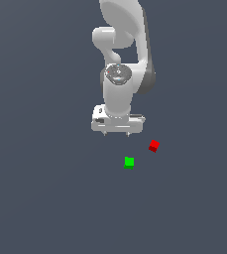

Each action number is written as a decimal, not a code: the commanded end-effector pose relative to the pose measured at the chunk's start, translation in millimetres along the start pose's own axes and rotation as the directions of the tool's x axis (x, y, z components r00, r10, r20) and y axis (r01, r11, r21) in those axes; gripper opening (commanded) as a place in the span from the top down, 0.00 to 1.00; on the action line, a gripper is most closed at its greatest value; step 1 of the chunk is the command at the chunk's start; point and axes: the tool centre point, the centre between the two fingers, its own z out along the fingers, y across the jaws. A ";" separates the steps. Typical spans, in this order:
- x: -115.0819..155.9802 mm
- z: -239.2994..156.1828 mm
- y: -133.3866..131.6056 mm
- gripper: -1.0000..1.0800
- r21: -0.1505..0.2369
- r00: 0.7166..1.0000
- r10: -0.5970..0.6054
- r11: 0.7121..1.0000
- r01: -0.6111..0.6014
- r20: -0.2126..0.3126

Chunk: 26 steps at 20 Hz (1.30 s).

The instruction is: Stack the red cube on top of the green cube.

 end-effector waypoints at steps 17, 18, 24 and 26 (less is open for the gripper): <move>-26.8 42.8 -104.7 0.04 0.007 0.967 0.253 0.968 -0.253 -0.019; -27.4 45.3 -111.1 0.04 0.007 0.963 0.267 0.964 -0.267 -0.020; -28.1 60.1 -148.5 0.04 0.010 0.936 0.351 0.937 -0.351 -0.027; -27.5 64.3 -159.1 0.04 0.011 0.927 0.374 0.928 -0.373 -0.029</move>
